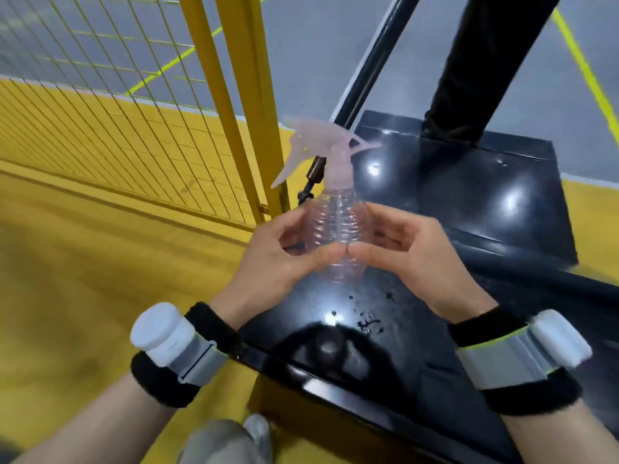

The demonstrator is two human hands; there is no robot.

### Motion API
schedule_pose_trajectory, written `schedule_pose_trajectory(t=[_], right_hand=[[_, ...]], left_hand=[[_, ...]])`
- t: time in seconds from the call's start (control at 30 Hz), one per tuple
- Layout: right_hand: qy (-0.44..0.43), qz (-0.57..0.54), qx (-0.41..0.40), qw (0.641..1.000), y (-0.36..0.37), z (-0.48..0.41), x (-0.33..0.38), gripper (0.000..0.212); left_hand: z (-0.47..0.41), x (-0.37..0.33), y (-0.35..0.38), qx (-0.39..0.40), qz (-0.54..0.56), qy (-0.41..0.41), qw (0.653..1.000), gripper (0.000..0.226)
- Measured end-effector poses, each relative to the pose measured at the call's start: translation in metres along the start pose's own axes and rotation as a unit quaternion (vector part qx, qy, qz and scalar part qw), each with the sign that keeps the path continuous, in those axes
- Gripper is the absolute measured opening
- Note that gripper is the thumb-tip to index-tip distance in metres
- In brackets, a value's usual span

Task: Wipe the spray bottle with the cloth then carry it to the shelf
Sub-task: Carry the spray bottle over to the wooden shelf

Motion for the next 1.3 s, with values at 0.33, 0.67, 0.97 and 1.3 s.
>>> schedule_pose_trajectory(t=[0.33, 0.67, 0.97, 1.3], right_hand=[[0.038, -0.008, 0.062, 0.997, 0.027, -0.089, 0.194, 0.051], [0.025, -0.027, 0.086, 0.996, 0.114, -0.163, 0.399, 0.055], [-0.004, -0.032, 0.183, 0.983, 0.189, -0.201, 0.497, 0.049], [-0.022, -0.080, 0.299, 0.951, 0.231, -0.209, 0.523, 0.048]], left_hand=[[-0.023, -0.174, -0.119, -0.068, 0.026, -0.043, 0.996, 0.055], [-0.006, -0.355, -0.270, -0.117, 0.046, -0.049, 0.991, 0.060], [0.031, -0.432, -0.354, -0.203, 0.019, -0.024, 0.979, 0.068], [0.078, -0.458, -0.363, -0.338, 0.055, -0.018, 0.939, 0.068]])
Point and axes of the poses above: each hand's wrist, its own z-axis away from the middle knuckle, its own y-axis out of the palm, x = y × z, the point moved 8 cm from there along -z, towards the middle knuckle, and after that the axes turned 5 degrees about x, right-handed, at the moved point
